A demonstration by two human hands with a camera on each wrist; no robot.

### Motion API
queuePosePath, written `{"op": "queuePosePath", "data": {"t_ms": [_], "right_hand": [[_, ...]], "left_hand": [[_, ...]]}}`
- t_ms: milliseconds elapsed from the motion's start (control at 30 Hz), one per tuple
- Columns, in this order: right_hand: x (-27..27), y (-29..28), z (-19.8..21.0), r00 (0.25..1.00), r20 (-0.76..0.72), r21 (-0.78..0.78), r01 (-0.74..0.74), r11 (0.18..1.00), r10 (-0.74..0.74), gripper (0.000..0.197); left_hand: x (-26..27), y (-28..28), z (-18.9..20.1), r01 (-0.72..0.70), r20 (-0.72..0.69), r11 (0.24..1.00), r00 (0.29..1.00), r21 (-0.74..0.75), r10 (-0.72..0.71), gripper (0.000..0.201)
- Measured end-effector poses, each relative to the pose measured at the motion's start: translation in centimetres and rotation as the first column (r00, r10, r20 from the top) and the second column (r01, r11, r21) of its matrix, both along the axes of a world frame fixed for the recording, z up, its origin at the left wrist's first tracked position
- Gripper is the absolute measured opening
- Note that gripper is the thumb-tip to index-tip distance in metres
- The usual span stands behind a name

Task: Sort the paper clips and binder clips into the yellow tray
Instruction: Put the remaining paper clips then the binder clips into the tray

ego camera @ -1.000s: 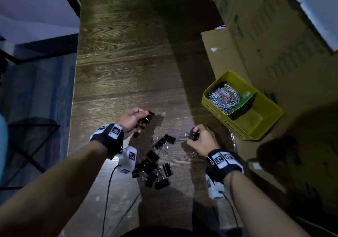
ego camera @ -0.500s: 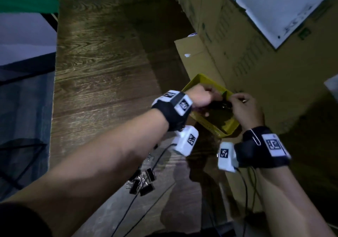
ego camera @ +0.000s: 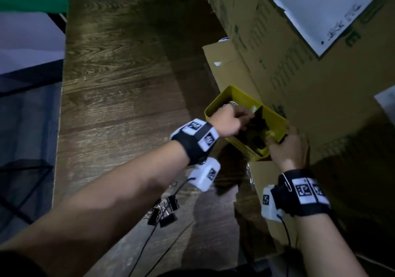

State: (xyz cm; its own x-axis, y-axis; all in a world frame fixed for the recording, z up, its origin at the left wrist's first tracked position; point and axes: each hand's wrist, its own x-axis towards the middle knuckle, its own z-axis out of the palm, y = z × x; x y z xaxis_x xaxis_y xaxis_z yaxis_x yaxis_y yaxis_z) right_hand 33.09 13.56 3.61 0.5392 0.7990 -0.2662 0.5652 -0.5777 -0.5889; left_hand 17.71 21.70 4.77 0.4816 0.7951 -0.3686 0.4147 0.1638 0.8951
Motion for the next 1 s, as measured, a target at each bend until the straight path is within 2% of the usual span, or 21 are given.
{"op": "queuePosePath", "data": {"t_ms": [67,133,233,300,500,600,767,833,900,967,1000], "right_hand": [[-0.6,-0.4,-0.8,0.999,-0.046,-0.19,0.01,0.982,-0.019,0.068],[-0.9,-0.2,-1.7,0.995,-0.096,-0.3,-0.014,0.954,-0.016,0.064],[-1.3,1.6,-3.8,0.996,-0.083,-0.298,-0.063,0.952,0.04,0.065],[-1.8,3.4,-5.0,0.992,-0.091,-0.271,-0.106,0.957,0.085,0.07],[-7.5,8.5,-5.8,0.941,-0.209,-0.271,-0.319,0.908,0.268,0.071],[-9.6,10.8,-9.2,0.909,-0.19,-0.268,-0.412,0.871,0.371,0.066],[-15.2,9.4,-6.7,0.824,-0.238,-0.263,-0.565,0.782,0.514,0.074],[-16.3,8.3,-5.8,0.779,-0.295,-0.212,-0.618,0.757,0.553,0.069],[-16.4,7.1,-5.4,0.739,-0.435,-0.133,-0.618,0.775,0.515,0.058],[-16.1,5.5,-5.0,0.745,-0.588,-0.122,-0.467,0.876,0.315,0.046],[-15.9,4.6,-5.2,0.755,-0.607,-0.12,-0.394,0.911,0.247,0.042]], "left_hand": [[-3.8,-0.6,-0.9,-0.058,0.023,0.998,0.998,-0.01,0.058,0.02],[-8.1,-1.3,-2.3,-0.052,-0.104,0.996,0.993,0.071,0.059,0.028],[-13.9,-2.9,-3.9,0.122,-0.447,0.976,0.894,0.178,-0.03,0.032],[-16.8,-4.5,-5.0,0.134,-0.514,0.976,0.857,0.173,-0.027,0.038],[-23.2,-9.1,-7.7,0.009,-0.519,0.978,0.849,0.209,0.102,0.035],[-24.6,-11.1,-8.3,-0.038,-0.482,0.972,0.864,0.234,0.149,0.031],[-25.5,-13.5,-9.3,-0.11,-0.46,0.966,0.863,0.233,0.209,0.027],[-25.6,-14.0,-9.5,-0.123,-0.456,0.967,0.863,0.223,0.215,0.026],[-25.7,-14.4,-9.6,-0.115,-0.46,0.969,0.864,0.217,0.205,0.024],[-25.8,-14.7,-9.6,-0.09,-0.471,0.972,0.862,0.216,0.184,0.023],[-25.8,-14.8,-9.6,-0.08,-0.486,0.975,0.857,0.209,0.175,0.026]]}}
